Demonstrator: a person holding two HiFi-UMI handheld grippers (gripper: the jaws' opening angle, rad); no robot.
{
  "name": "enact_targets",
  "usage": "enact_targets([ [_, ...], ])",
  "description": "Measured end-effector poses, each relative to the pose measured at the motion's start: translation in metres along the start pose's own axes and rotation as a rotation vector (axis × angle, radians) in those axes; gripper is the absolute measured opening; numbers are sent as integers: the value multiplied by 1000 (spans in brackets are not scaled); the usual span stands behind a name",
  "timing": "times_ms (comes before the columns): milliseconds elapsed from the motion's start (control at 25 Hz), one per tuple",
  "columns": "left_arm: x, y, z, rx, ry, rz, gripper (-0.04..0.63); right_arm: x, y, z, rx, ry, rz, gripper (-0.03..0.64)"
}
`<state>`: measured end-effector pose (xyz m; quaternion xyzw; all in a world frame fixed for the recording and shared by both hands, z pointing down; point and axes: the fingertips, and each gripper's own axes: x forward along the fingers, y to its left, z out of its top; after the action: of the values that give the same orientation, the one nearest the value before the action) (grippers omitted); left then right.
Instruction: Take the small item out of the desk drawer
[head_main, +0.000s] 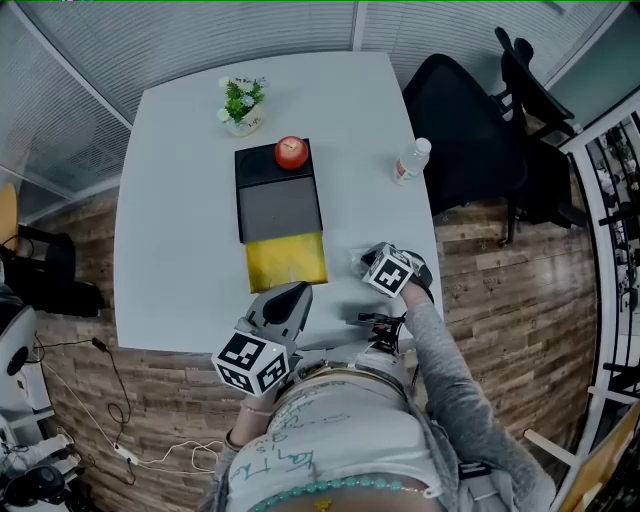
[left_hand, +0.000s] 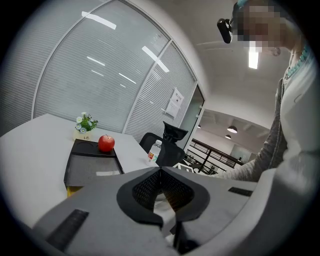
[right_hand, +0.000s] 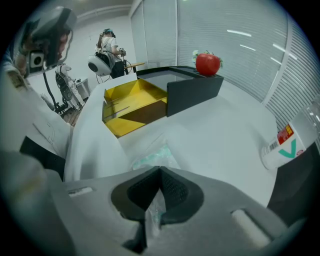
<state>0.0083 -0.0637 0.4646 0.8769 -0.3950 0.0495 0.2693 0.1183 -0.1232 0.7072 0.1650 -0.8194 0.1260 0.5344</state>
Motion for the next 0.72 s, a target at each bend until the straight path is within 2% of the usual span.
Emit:
enact_targets([
  [720, -1, -4, -2, 5, 3, -17, -2, 0, 2, 2, -23, 11, -18, 3],
])
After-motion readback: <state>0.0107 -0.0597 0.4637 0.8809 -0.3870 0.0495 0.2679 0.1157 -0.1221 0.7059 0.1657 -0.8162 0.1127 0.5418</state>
